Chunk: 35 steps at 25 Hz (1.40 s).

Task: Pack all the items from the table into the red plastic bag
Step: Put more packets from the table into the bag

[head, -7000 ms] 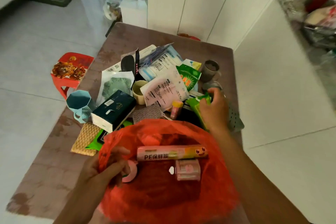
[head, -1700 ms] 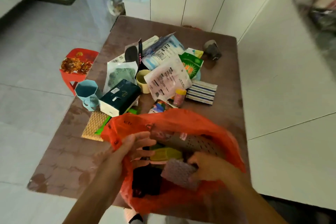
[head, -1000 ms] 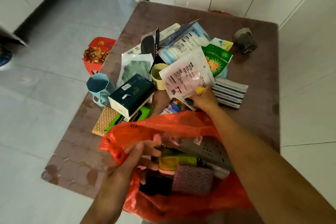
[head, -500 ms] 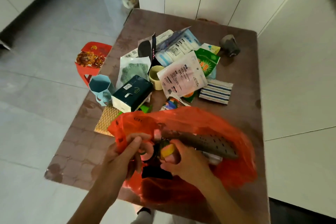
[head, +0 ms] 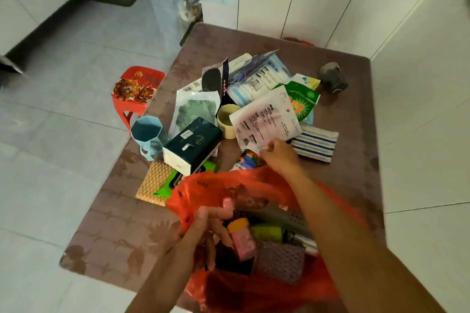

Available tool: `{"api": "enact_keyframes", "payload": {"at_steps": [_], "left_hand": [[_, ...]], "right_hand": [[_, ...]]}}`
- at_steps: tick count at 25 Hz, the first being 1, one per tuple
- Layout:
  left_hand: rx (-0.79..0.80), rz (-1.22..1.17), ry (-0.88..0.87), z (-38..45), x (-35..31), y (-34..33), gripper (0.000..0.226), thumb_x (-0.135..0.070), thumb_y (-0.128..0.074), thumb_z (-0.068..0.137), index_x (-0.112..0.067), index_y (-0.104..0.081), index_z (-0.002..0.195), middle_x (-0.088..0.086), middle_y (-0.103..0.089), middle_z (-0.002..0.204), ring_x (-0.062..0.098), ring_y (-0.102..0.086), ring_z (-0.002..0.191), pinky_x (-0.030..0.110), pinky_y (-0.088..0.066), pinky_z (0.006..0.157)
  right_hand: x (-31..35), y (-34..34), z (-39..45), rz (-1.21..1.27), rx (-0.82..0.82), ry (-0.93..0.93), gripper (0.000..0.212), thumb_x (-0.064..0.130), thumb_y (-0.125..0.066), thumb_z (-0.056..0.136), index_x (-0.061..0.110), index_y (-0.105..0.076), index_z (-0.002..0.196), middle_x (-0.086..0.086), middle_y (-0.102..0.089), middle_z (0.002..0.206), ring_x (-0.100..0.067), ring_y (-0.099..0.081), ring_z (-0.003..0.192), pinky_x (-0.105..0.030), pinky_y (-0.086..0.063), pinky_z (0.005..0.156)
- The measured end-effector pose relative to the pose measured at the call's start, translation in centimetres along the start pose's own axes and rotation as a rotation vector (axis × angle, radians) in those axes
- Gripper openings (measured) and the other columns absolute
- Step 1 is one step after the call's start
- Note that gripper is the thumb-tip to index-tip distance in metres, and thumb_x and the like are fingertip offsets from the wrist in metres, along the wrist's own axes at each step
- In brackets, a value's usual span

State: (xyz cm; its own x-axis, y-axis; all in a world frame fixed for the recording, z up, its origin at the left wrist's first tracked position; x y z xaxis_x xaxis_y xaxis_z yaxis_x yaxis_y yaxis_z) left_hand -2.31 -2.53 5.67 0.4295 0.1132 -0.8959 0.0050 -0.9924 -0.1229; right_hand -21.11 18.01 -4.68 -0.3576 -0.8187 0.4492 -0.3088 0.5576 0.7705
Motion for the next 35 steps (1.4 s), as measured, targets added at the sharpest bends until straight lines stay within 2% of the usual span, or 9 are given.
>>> {"api": "enact_keyframes", "payload": {"at_steps": [5,9,13,17,20,23,29,32,35], "left_hand": [[-0.111,-0.054,-0.004,0.8,1.1,0.6,0.045,-0.037,-0.039,0.091,-0.015,-0.078,0.087,0.019,-0.070,0.074,0.018,-0.049,0.039,0.017,-0.034,0.035],[-0.087,-0.050,-0.018,0.8,0.7,-0.3,0.044,-0.038,-0.038,0.092,-0.018,-0.077,0.088,0.017,-0.069,0.075,0.018,-0.049,0.043,0.017,-0.036,0.039],[-0.032,-0.025,-0.061,0.3,-0.9,-0.8,0.043,-0.036,-0.037,0.095,-0.018,-0.075,0.089,0.016,-0.069,0.078,0.018,-0.051,0.046,0.015,-0.038,0.041],[-0.014,0.172,-0.138,0.5,-1.5,-0.4,0.031,-0.036,-0.040,0.101,-0.035,-0.071,0.099,0.009,-0.071,0.093,0.005,-0.057,0.055,0.017,-0.048,0.055],[0.000,0.282,-0.176,0.4,-1.9,0.3,0.028,-0.047,-0.042,0.092,-0.048,-0.059,0.113,-0.001,-0.069,0.100,0.007,-0.058,0.065,0.051,-0.055,0.082],[0.006,0.302,-0.251,-0.3,-2.4,0.7,0.043,-0.048,-0.040,0.090,-0.038,-0.046,0.132,-0.014,-0.067,0.087,0.007,-0.062,0.072,0.043,-0.058,0.078],[0.099,0.455,-0.274,-0.5,-3.8,0.9,0.029,-0.044,-0.032,0.097,-0.037,-0.054,0.115,-0.032,-0.063,0.082,-0.006,-0.060,0.071,0.009,-0.048,0.057],[0.108,0.543,-0.253,-0.4,-3.7,0.8,0.031,-0.057,-0.028,0.095,-0.049,-0.055,0.108,-0.032,-0.061,0.102,0.000,-0.060,0.083,0.012,-0.049,0.057],[0.041,0.509,-0.254,-0.3,-3.5,1.2,0.029,-0.058,-0.030,0.088,-0.057,-0.056,0.100,-0.030,-0.062,0.100,0.005,-0.062,0.083,0.018,-0.053,0.055]], "right_hand": [[-1.7,-5.1,5.4,-0.027,0.303,0.040,0.053,0.038,-0.073,0.080,0.015,-0.057,0.125,-0.003,-0.061,0.120,-0.028,-0.059,0.110,-0.032,-0.045,0.083],[0.0,-0.1,3.7,0.059,-0.095,0.194,0.035,0.028,-0.069,0.085,0.011,-0.059,0.114,-0.014,-0.065,0.115,-0.031,-0.063,0.102,-0.033,-0.048,0.077],[-1.1,10.0,-7.3,0.677,-0.362,0.175,0.026,0.013,-0.069,0.087,0.019,-0.059,0.110,-0.003,-0.069,0.104,-0.009,-0.069,0.089,-0.025,-0.056,0.067],[-6.0,9.9,-19.7,1.461,-0.107,0.021,0.035,0.006,-0.067,0.077,0.009,-0.067,0.112,-0.013,-0.073,0.112,-0.027,-0.070,0.105,-0.044,-0.058,0.087],[-6.0,1.0,-23.1,1.659,0.212,-0.162,0.048,0.007,-0.067,0.074,0.002,-0.062,0.122,-0.019,-0.068,0.122,-0.034,-0.064,0.114,-0.046,-0.054,0.094],[-5.9,-5.5,-20.4,1.358,0.200,-0.262,0.035,0.014,-0.067,0.086,0.018,-0.063,0.120,-0.013,-0.068,0.123,-0.030,-0.066,0.110,-0.044,-0.052,0.095],[-11.9,3.1,-16.3,-0.415,-0.475,0.149,0.077,0.025,-0.077,0.072,0.022,-0.041,0.140,-0.012,-0.045,0.145,-0.037,-0.039,0.134,-0.056,-0.035,0.109],[-14.5,6.1,-13.7,-0.507,-0.318,-0.079,0.091,0.033,-0.075,0.076,0.023,-0.022,0.149,-0.016,-0.026,0.156,-0.040,-0.030,0.140,-0.056,-0.032,0.108],[-14.9,5.6,-11.6,-0.137,-0.174,-0.087,0.036,0.019,-0.062,0.088,0.017,-0.049,0.122,-0.015,-0.062,0.121,-0.033,-0.062,0.106,-0.036,-0.048,0.076]]}}
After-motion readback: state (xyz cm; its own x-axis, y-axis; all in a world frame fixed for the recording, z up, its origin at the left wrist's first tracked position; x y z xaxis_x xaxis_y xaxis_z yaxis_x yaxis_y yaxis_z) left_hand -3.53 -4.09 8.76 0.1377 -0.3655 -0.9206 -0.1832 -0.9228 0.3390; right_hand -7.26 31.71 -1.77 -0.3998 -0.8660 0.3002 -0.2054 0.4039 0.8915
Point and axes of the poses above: each hand's wrist, its own z-axis towards the middle knuckle, its own y-axis out of the back of the hand, x = y × z, the point moved 4 cm from there along z, towards the middle knuckle
